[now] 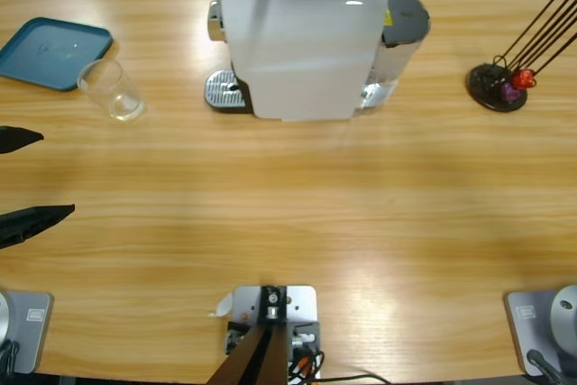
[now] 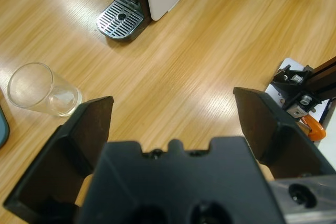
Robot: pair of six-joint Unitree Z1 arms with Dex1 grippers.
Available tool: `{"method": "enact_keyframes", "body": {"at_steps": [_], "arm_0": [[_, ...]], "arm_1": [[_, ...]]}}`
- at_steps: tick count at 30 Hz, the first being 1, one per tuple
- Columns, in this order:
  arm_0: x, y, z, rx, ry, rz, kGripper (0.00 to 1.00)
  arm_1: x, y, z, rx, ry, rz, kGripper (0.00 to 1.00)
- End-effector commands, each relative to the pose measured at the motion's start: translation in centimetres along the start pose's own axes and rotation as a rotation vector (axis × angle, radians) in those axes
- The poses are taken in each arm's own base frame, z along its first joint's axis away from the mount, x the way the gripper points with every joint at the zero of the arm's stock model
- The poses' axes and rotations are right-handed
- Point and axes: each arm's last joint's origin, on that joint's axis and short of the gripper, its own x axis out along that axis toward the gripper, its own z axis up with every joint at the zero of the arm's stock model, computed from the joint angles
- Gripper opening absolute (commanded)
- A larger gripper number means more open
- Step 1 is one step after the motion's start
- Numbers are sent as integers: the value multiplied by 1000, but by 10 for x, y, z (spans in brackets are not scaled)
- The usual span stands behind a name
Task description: Pour coffee
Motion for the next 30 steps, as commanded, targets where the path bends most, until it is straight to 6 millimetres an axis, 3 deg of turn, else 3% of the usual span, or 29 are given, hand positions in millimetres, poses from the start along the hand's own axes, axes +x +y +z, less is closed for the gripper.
{"method": "enact_keyframes", "body": {"at_steps": [1, 19, 21, 24, 30], "arm_0": [[1, 1, -11, -10, 14, 8, 991], [0, 1, -13, -10, 12, 9, 991], [0, 1, -13, -10, 11, 9, 991], [0, 1, -13, -10, 11, 9, 991], [-2, 1, -13, -11, 5, 8, 991]], "arm_1": [[23, -3, -24, 8, 43, 47, 0], [32, 5, -37, 19, 95, 67, 16], [30, 5, -36, 19, 102, 50, 512], [22, 7, -27, 1, 96, 24, 901], [3, 14, 2, -44, 33, -9, 942]]}}
